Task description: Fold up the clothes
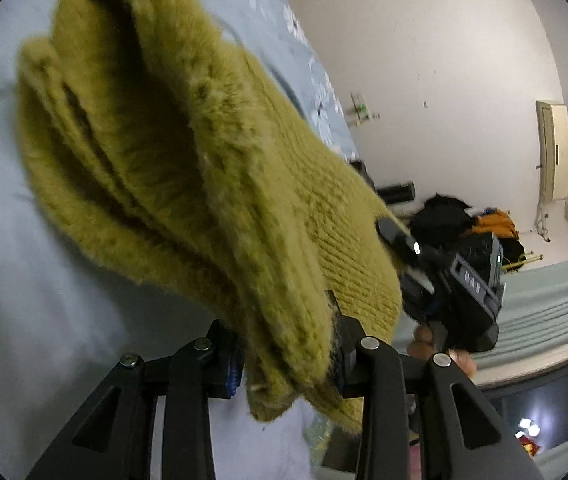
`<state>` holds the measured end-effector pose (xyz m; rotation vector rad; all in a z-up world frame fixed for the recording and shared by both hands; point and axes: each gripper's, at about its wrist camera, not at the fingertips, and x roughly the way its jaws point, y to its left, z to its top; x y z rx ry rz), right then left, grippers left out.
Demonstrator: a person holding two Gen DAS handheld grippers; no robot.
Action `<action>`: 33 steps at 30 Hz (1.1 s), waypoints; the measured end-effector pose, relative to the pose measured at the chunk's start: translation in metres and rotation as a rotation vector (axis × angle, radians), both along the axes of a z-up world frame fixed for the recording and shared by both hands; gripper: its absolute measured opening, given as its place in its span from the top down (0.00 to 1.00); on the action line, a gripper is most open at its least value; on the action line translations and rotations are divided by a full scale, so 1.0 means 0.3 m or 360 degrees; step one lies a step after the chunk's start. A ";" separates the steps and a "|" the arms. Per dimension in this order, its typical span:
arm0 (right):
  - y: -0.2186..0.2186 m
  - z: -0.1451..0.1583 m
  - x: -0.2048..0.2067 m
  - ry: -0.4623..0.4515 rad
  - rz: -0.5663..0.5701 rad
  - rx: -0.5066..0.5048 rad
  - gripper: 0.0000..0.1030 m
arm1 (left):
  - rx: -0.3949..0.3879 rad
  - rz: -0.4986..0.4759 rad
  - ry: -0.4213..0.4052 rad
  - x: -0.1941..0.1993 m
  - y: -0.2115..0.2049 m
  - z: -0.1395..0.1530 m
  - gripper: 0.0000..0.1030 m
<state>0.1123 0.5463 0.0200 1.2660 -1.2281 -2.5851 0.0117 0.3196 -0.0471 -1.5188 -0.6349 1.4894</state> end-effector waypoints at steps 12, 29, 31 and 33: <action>0.114 -0.192 0.005 -0.0100 -0.0105 -0.0116 0.73 | -0.0036 -0.0111 0.0003 -0.009 -0.043 -0.011 0.57; 0.112 -0.209 0.030 -0.0109 -0.0144 -0.0178 0.71 | -0.0223 0.0389 0.0146 -0.492 -0.402 -0.007 0.27; 0.116 -0.215 0.031 -0.0111 -0.0145 -0.0190 0.70 | -0.0107 0.0334 0.0031 -0.478 -0.387 -0.056 0.27; 0.119 -0.220 0.034 -0.0109 -0.0149 -0.0210 0.70 | -0.0011 0.0299 -0.0054 -0.476 -0.385 -0.086 0.25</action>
